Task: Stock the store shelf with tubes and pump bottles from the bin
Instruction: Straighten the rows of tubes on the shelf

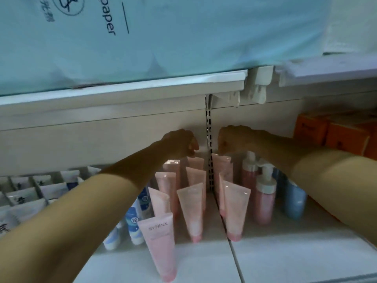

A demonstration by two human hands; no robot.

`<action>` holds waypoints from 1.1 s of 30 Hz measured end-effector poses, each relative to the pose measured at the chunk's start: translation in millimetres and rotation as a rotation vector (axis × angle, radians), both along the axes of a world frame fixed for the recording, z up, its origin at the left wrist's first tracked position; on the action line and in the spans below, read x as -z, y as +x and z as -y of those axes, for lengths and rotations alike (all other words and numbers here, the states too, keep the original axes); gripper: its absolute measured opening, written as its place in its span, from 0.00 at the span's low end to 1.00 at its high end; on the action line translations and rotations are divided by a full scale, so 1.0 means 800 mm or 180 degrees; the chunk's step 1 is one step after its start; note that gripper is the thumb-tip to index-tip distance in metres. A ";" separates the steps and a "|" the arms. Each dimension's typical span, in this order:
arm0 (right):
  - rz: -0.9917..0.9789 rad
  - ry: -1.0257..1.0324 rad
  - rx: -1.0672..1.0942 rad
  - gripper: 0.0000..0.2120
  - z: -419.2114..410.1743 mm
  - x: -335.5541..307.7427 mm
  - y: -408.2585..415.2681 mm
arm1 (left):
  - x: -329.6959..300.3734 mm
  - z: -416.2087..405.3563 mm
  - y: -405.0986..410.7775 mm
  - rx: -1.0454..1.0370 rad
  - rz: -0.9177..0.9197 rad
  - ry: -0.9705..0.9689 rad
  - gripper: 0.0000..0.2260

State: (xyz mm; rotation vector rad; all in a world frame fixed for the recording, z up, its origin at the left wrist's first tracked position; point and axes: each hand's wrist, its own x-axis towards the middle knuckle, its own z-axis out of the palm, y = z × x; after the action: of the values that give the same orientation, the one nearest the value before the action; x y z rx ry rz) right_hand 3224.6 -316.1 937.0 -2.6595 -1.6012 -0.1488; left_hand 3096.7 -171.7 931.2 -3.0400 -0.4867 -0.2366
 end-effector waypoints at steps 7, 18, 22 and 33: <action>-0.0064 -0.0353 -0.0010 0.17 -0.013 0.007 0.006 | 0.017 -0.002 0.010 -0.0189 -0.0122 0.0015 0.14; 0.0098 -0.0224 -0.0289 0.12 -0.027 0.018 0.022 | 0.033 -0.002 0.033 -0.0368 0.0209 0.0145 0.08; 0.0183 -0.0195 -0.0396 0.11 -0.029 0.021 0.029 | 0.034 -0.002 0.035 -0.0389 0.0202 0.0162 0.10; 0.0276 -0.0186 -0.0535 0.11 -0.024 0.019 0.033 | 0.035 -0.008 0.028 -0.0414 0.0175 0.0077 0.11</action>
State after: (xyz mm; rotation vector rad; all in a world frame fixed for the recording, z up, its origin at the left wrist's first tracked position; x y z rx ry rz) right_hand 3250.9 -296.7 921.8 -2.5776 -1.8742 -0.2179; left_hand 3119.0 -165.5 903.1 -2.9702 -0.6770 -0.3176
